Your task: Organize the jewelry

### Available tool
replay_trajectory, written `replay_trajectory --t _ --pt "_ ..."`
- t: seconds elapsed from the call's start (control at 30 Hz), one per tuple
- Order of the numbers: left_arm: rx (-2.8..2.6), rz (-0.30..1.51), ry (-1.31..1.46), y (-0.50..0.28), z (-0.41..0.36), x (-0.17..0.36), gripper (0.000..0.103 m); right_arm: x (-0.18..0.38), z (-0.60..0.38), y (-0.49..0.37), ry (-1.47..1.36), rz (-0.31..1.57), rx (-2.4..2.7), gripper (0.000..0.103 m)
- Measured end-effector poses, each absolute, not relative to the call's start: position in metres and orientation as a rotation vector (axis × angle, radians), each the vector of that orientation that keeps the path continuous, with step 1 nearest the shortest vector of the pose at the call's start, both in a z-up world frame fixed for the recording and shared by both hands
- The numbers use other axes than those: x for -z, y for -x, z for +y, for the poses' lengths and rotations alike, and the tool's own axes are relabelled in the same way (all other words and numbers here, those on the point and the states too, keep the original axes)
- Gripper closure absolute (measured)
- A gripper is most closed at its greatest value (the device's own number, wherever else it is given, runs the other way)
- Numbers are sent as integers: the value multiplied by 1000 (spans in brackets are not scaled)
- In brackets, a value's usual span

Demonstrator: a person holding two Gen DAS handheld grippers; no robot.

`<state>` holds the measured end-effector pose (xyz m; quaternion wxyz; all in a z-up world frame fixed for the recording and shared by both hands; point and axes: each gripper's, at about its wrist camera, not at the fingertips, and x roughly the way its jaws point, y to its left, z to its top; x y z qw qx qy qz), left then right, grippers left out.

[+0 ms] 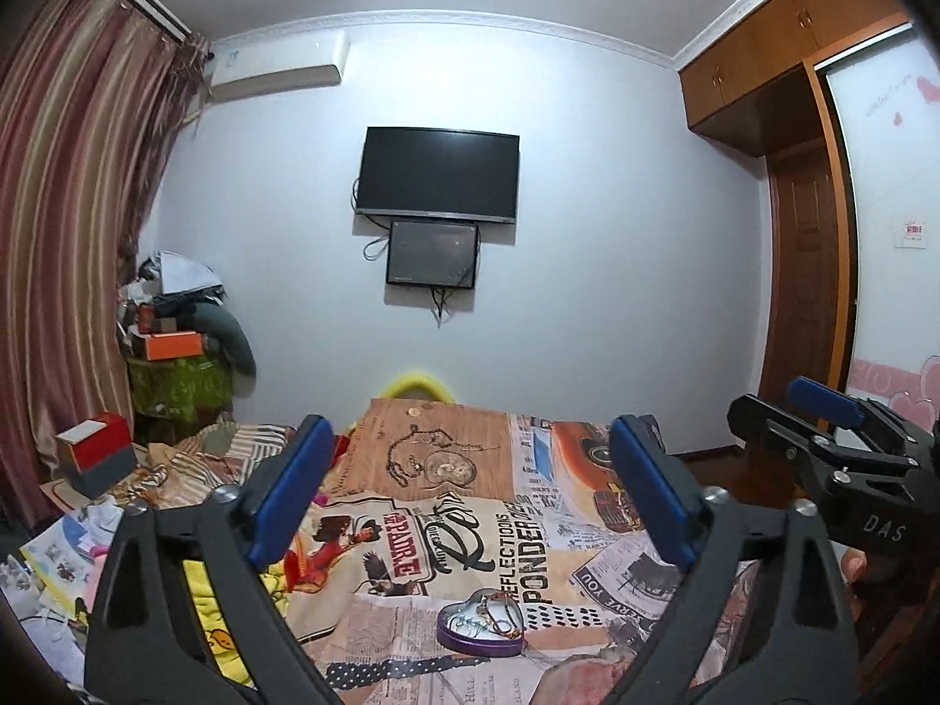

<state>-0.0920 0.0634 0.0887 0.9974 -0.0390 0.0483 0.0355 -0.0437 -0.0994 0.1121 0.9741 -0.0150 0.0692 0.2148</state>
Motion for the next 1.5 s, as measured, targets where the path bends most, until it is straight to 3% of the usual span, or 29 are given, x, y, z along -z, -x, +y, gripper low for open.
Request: replay_trajectory --t 0.1,1.5 --pt "-88 96 78 98 62 -87 2 -109 -100 47 20 133 -416 0" --pt "-113 160 72 86 54 -71 1 -97 -117 64 33 177 -380 0"
